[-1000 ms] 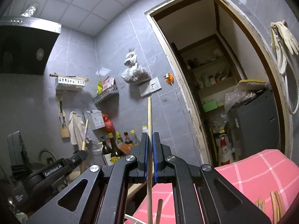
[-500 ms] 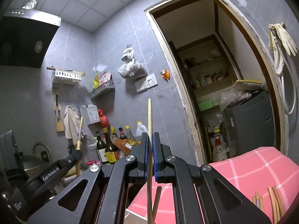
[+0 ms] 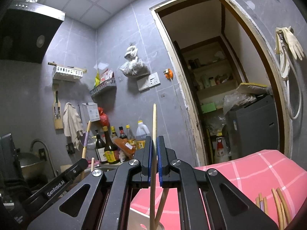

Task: Organize utensils
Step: 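Carry the banded chopstick with the right tool toward the white caddy, then open the right tool to drop the chopstick into the caddy, then move the right tool back over the chopsticks and close on one, then lift the plain chopstick upright with the right tool and carry it over the caddy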

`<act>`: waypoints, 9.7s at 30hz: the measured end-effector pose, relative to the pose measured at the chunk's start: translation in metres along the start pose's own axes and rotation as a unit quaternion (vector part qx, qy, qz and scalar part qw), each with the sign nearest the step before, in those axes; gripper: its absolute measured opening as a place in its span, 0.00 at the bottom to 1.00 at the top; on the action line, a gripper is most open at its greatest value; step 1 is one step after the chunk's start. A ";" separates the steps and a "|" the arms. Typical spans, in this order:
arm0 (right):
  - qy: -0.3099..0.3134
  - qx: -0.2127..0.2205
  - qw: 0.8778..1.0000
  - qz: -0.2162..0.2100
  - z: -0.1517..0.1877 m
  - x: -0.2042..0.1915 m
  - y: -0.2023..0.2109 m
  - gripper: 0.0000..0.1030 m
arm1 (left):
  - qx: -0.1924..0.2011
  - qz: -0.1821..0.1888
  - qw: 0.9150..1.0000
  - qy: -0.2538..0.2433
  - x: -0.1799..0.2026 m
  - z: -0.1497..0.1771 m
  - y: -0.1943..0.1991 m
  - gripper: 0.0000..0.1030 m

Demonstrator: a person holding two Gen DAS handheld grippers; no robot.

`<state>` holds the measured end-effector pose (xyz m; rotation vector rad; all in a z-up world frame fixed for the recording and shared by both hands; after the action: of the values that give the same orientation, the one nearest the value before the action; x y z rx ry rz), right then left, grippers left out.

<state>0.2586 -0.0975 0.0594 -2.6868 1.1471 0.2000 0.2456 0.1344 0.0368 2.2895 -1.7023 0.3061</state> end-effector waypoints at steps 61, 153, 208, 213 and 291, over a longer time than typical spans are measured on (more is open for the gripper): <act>0.009 -0.122 0.984 0.130 -0.055 0.081 0.167 1.00 | -0.119 0.142 0.977 -0.103 0.119 0.034 0.094 0.92; -0.136 -0.425 0.884 0.138 0.064 0.197 0.082 0.08 | -0.443 0.129 0.859 -0.223 0.220 0.193 -0.044 0.06; -0.099 0.001 0.992 -0.074 -0.065 0.002 -0.003 0.06 | -0.080 0.105 0.991 -0.008 0.040 -0.067 0.007 0.05; -0.085 0.039 0.995 -0.025 -0.060 -0.005 -0.004 0.06 | -0.061 0.086 0.994 0.039 0.007 -0.073 -0.008 0.05; -0.026 0.070 0.996 0.055 -0.008 -0.008 0.000 0.06 | 0.056 0.000 0.996 0.072 -0.025 -0.051 0.006 0.06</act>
<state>0.2535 -0.0936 0.0693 -2.4852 1.2450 0.1974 0.2324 0.1723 0.0773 2.2836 -1.6507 0.5658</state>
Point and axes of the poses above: each gripper's, at about its wrist camera, not at the fingertips, and y roughly against the way its jaws point, x to its right, z to its underside, the point moved 2 cm from there along -y, roughly the way its jaws point, and after that the axes turned 13 degrees about -z, right-handed, at the moved point
